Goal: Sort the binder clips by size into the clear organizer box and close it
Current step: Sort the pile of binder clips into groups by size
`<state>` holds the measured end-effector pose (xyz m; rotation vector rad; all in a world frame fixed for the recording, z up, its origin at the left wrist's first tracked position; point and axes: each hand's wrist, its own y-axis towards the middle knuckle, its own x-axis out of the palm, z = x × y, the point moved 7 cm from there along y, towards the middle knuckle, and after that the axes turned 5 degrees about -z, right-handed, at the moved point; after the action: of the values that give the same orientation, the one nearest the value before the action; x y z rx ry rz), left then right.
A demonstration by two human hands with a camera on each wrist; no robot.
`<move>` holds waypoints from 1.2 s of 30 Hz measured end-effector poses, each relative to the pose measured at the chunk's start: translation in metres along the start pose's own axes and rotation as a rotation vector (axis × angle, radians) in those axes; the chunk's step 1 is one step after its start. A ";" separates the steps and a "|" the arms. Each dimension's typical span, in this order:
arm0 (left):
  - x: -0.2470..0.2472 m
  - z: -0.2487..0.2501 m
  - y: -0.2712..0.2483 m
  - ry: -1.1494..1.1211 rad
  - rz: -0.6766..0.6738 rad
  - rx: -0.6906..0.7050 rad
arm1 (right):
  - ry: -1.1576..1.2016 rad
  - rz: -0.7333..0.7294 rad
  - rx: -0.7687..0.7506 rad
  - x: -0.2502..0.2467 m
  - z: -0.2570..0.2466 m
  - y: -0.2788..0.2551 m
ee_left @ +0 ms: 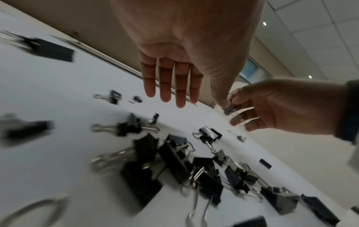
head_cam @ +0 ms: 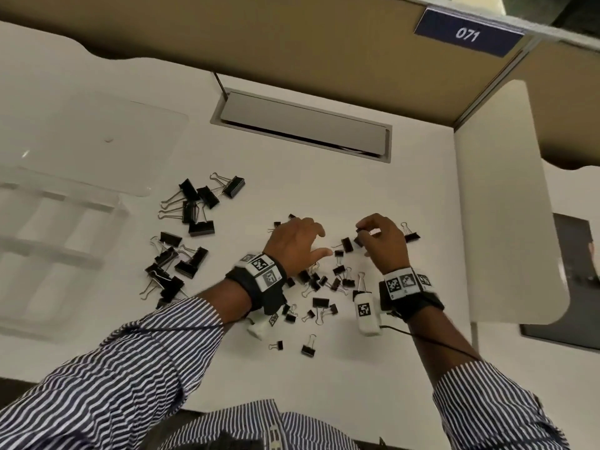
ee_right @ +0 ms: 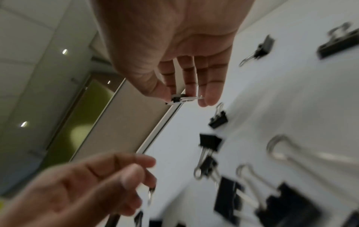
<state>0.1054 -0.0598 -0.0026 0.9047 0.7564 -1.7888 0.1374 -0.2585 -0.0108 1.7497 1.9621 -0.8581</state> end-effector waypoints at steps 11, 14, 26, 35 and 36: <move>0.054 0.037 0.069 0.273 -0.157 -0.027 | 0.053 0.256 0.183 -0.099 0.079 -0.007; 0.061 0.039 0.073 0.328 -0.161 -0.046 | -0.159 0.240 0.190 -0.104 0.085 0.002; 0.023 0.022 0.057 0.171 -0.012 0.002 | -0.533 0.061 0.178 -0.061 0.081 0.028; -0.016 -0.007 0.001 -0.025 0.094 0.009 | -0.294 -0.021 0.141 -0.057 0.058 -0.001; -0.018 -0.010 -0.006 -0.038 0.095 -0.005 | -0.262 -0.047 0.114 -0.051 0.050 -0.013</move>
<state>0.1067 -0.0414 0.0080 0.8864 0.6826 -1.7148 0.1271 -0.3301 -0.0132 1.5642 1.8188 -1.1722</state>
